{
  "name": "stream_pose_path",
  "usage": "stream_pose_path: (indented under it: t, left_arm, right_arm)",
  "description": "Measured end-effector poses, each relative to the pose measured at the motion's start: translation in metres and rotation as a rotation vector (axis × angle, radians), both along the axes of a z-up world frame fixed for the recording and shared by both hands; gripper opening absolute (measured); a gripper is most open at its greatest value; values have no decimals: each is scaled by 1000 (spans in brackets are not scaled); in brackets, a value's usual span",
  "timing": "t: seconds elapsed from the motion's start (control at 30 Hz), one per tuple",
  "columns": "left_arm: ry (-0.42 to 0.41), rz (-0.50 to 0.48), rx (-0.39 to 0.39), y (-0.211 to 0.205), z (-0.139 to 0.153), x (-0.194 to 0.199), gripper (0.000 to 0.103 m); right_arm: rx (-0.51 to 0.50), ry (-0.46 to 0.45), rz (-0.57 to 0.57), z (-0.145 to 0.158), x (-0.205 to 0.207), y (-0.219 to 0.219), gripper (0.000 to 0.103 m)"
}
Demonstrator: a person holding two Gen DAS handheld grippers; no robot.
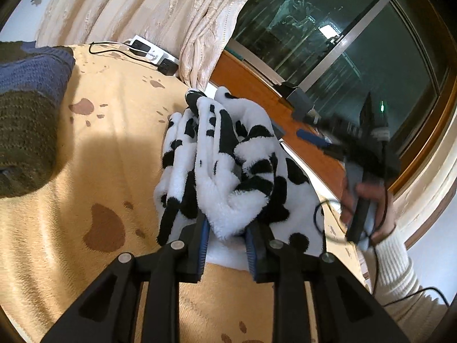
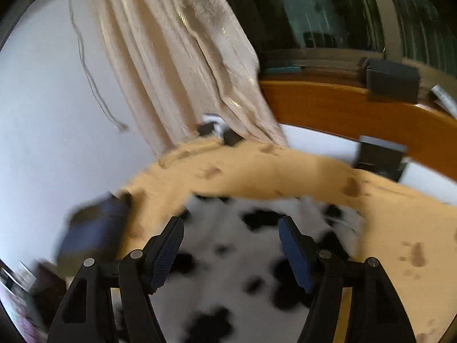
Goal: Fold clothes
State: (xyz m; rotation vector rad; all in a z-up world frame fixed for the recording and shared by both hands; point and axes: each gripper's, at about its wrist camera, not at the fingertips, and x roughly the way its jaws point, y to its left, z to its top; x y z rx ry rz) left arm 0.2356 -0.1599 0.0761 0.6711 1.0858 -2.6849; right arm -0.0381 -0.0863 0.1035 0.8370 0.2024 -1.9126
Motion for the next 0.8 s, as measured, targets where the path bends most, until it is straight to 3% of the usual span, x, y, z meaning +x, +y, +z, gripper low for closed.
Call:
stream_pose_path:
  t: [0.2,0.3,0.43,0.6,0.7,0.8]
  left_arm:
    - [-30,7,11,-1,-6,-1,30]
    - [-41,41,10,-4,-7,6,35]
    - [-34,106,13,-15,-3,18,51]
    - [4,186,-35,-22,22,30,58]
    - [44,202,-69,-25,42,29,66]
    - [65,131,-127,-21,63,6,74]
  right_arm:
    - [147,135,86,-37,35,-19,71]
    - [214,130,116,-55,43,-46,71]
    - [236,69,126,-68,36,-61,73]
    - [242,89,133,-72,39,-57,73]
    - [233,82,129,-68,42,-55,73]
    - [200,94,122,-58,45,-48,73]
